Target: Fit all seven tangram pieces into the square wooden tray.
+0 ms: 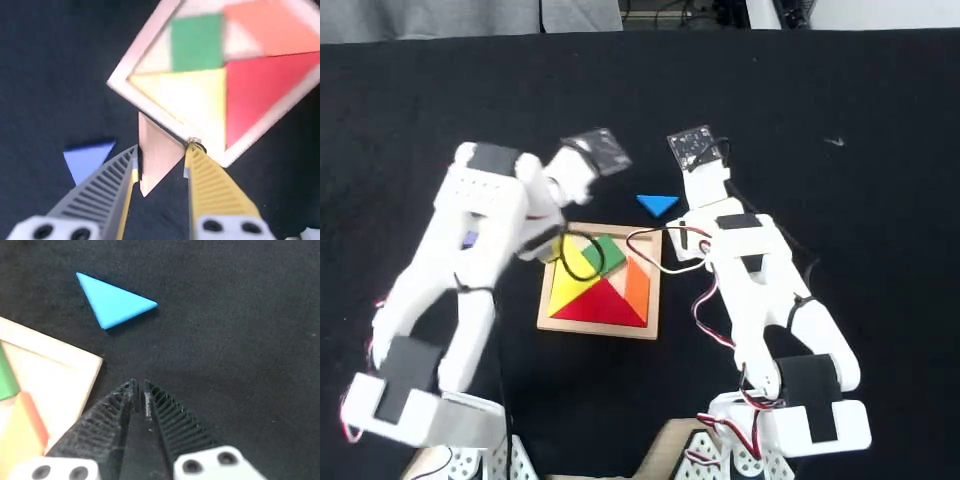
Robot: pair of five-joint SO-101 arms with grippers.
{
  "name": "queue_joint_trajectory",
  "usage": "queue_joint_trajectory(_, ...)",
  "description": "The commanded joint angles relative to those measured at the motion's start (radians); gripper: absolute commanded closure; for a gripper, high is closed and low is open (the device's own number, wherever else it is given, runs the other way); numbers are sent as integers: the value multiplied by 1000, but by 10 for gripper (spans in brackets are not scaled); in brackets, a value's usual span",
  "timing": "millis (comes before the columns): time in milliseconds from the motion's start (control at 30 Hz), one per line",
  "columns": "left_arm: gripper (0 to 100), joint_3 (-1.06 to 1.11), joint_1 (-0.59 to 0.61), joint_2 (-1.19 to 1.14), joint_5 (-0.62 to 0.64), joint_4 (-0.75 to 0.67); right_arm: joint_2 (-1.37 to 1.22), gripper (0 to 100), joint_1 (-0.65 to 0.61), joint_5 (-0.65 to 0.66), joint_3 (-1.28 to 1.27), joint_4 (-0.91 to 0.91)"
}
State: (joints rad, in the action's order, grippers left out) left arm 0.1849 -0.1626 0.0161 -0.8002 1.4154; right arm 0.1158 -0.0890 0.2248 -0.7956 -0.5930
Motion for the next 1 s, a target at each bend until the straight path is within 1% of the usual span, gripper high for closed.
queue_joint_trajectory(0,880,15,-127,106,-157,29,62,985,72,0,12,18)
queue_joint_trajectory(100,880,15,-179,87,-302,66,56,986,133,-9,38,18)
queue_joint_trajectory(200,880,13,-200,32,-405,66,56,986,193,-11,47,29)
queue_joint_trajectory(300,880,-4,-211,-51,-489,66,56,986,256,-46,39,83)
queue_joint_trajectory(433,880,-82,-263,-170,-551,66,56,986,328,-133,39,114)
queue_joint_trajectory(567,880,-228,-309,-311,-571,66,54,986,333,-138,39,118)
queue_joint_trajectory(667,880,-334,-302,-410,-568,74,54,986,331,-138,41,118)
queue_joint_trajectory(767,878,-377,-288,-483,-565,75,54,986,331,-138,42,118)
queue_joint_trajectory(833,844,-377,-283,-508,-555,77,54,986,330,-138,42,118)
queue_joint_trajectory(933,739,-386,-274,-509,-454,74,54,986,330,-138,44,118)
queue_joint_trajectory(967,725,-390,-272,-508,-433,71,54,986,330,-138,44,118)
